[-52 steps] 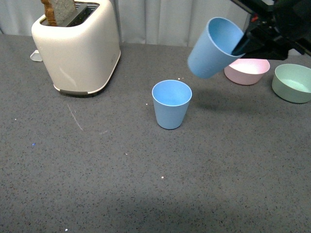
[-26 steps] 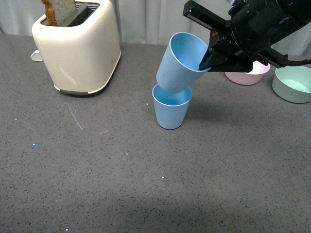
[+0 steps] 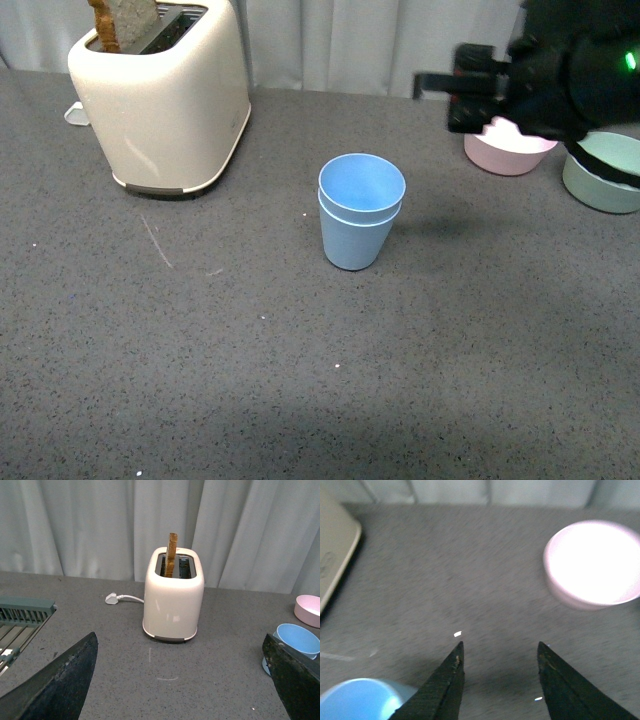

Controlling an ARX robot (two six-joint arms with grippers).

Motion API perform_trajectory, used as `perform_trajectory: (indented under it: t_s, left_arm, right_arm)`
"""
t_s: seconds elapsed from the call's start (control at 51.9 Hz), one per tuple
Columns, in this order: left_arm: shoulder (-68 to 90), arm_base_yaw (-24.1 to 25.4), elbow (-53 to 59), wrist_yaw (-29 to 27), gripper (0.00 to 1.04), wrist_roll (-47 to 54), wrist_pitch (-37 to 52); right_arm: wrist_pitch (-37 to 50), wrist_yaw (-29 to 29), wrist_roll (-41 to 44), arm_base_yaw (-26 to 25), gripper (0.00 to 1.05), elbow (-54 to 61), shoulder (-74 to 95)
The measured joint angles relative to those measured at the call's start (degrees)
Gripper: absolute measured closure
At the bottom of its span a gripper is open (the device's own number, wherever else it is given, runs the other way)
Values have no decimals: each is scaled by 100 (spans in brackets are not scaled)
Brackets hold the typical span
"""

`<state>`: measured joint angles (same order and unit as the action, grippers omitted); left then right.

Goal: Stack blue cups with both arms

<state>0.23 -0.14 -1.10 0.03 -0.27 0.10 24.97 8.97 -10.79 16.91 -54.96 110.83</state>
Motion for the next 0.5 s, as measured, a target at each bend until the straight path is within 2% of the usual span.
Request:
perform_trajectory:
  t_s: [0.039,0.096,0.154,0.193,0.501]
  left_arm:
    - [0,0,0,-11,7,0,0]
    - [-2,-2,0,-20,7,0,-2]
    - [-2,0,0,-17,7,-2,-4]
    - [-2,0,0,-15,7,0,-7]
    - [-2,0,0,-15,7,0,-7]
  right_arm:
    - [905,330,247,-42,69,487,-74]
    - [3108,483,708,-223,83,1488,-391]
    - [3993,400,883,-387,96,1991,-944]
    - [4199,315,966,-496,104,2280,-1333]
    - [4229,-101,1060,-839,104,3674,-2415]
